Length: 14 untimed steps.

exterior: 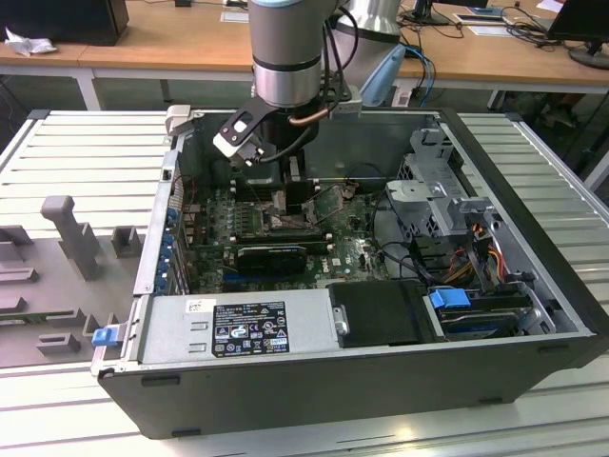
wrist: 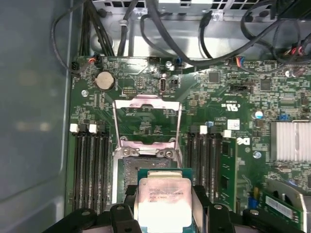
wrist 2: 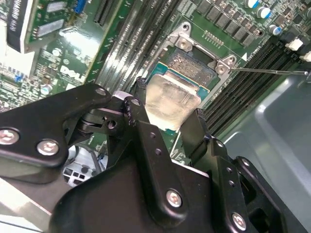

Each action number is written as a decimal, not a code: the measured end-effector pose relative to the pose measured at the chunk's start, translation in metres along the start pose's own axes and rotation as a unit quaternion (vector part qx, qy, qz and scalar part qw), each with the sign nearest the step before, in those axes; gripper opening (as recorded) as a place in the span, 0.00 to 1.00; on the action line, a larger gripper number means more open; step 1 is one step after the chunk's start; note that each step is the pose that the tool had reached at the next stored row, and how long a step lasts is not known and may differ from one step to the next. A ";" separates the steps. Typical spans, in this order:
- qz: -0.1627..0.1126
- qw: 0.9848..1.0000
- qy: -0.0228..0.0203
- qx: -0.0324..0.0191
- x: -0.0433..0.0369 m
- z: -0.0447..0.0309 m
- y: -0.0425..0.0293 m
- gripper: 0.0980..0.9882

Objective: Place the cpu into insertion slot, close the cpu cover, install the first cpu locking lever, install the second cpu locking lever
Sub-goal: 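Place the cpu into insertion slot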

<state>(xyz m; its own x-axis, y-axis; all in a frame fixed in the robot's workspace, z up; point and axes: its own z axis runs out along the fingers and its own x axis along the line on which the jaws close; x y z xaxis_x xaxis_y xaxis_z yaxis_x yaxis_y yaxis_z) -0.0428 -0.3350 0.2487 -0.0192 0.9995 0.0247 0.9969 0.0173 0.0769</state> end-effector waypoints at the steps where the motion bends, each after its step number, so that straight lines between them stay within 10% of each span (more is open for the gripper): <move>1: 0.000 1.000 0.000 0.000 0.0014 0.0020 -0.0001 0.48; 14: 0.006 1.000 -0.001 0.000 0.0160 0.0413 -0.0045 0.48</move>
<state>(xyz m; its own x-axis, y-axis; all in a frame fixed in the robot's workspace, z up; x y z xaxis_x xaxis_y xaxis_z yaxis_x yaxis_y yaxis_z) -0.0445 -0.3181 0.2077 -0.0073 0.9997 0.0244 0.9970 0.0054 0.0769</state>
